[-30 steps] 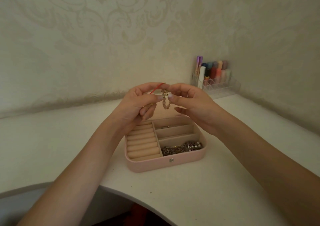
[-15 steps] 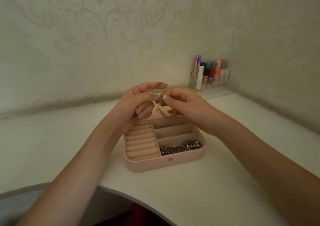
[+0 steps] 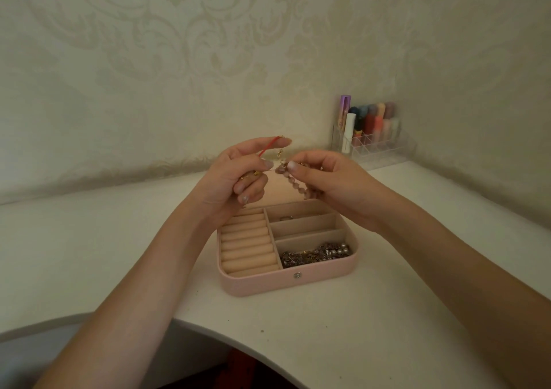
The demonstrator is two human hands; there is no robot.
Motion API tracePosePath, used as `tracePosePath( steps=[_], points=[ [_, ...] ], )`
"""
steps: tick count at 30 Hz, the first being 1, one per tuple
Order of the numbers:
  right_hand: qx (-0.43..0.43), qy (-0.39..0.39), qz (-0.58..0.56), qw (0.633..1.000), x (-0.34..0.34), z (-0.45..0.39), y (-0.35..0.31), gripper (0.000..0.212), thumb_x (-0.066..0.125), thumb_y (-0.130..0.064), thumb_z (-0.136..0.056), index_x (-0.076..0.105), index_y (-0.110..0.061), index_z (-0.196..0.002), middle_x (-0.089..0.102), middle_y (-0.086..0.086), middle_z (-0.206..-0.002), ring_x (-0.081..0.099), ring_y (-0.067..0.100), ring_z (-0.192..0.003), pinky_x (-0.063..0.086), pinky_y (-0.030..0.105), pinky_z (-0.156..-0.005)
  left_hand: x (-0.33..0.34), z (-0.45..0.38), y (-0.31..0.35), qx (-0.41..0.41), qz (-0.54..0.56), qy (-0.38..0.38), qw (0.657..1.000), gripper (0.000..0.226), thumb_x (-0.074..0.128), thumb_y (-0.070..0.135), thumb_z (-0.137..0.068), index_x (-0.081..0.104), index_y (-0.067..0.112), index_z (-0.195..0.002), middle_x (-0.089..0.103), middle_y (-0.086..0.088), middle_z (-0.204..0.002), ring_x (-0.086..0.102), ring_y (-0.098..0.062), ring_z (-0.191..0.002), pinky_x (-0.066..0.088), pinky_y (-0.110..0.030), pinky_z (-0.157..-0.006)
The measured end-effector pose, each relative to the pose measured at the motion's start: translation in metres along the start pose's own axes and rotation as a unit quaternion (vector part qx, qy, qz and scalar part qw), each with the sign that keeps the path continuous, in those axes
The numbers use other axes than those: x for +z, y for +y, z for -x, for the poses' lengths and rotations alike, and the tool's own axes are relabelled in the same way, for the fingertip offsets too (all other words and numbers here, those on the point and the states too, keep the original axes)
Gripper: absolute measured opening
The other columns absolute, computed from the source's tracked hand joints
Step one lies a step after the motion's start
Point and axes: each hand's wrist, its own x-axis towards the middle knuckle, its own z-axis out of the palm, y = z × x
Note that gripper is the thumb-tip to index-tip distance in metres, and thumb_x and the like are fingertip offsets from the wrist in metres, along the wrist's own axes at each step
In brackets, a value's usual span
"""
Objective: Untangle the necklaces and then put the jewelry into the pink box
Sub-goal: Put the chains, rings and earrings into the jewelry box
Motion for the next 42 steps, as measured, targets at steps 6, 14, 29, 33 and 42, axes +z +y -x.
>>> tracePosePath(
  steps=[6,14,29,33,42],
  points=[
    [-0.018,0.021,0.013,1.0,-0.0003,0.0015,-0.0042,0.011,0.059,-0.022,-0.09,0.069,-0.017,-0.089,0.054,-0.013,-0.064,0.043,0.001,-0.058,0.034,0.012,-0.055,-0.0002,-0.0001,-0.0005,-0.003,-0.013,0.001,1.0,0.036,0.049,0.005,-0.073,0.076,0.021,-0.092,0.025,0.008,-0.029,0.026,-0.004,-0.024,0.019,-0.015,-0.036],
    [-0.07,0.065,0.094,0.991,-0.0012,0.0007,-0.004,0.008,0.062,-0.016,-0.09,0.068,-0.014,-0.094,0.05,0.024,-0.072,0.046,0.013,-0.063,0.042,0.018,-0.062,0.0005,-0.0003,-0.0025,0.016,-0.054,0.004,0.998,0.03,0.052,0.001,-0.082,0.069,0.014,-0.103,0.028,0.008,-0.029,0.026,-0.004,-0.024,0.024,-0.014,-0.034],
    [-0.042,0.122,0.088,0.988,0.0009,-0.0002,-0.0082,0.019,0.044,-0.005,-0.09,0.055,-0.009,-0.075,0.053,-0.009,-0.065,0.045,0.0,-0.054,0.042,0.016,-0.055,0.006,-0.0001,-0.0047,0.051,-0.092,0.096,0.99,0.018,0.054,0.011,-0.092,0.07,0.019,-0.095,0.063,-0.001,-0.053,0.07,-0.015,-0.066,0.052,-0.02,-0.054],
    [-0.006,0.113,0.053,0.992,-0.0015,-0.0025,-0.0041,0.025,0.041,-0.007,-0.092,0.052,-0.014,-0.07,0.054,-0.004,-0.069,0.049,0.008,-0.063,0.043,0.026,-0.064,0.0041,-0.0051,-0.0046,0.043,-0.01,0.091,0.995,0.026,0.045,0.006,-0.095,0.057,0.011,-0.072,0.069,-0.006,-0.088,0.067,-0.014,-0.088,0.057,-0.03,-0.074],
    [0.002,0.042,-0.003,0.999,-0.0018,-0.0014,-0.0058,0.021,0.038,-0.004,-0.095,0.052,-0.01,-0.081,0.033,-0.003,-0.058,0.031,0.012,-0.052,0.05,0.026,-0.06,0.0047,-0.0047,-0.0035,0.036,0.066,0.088,0.993,0.027,0.048,0.003,-0.092,0.048,0.011,-0.066,0.06,-0.003,-0.063,0.061,-0.013,-0.058,0.054,-0.024,-0.057]
  ],
)
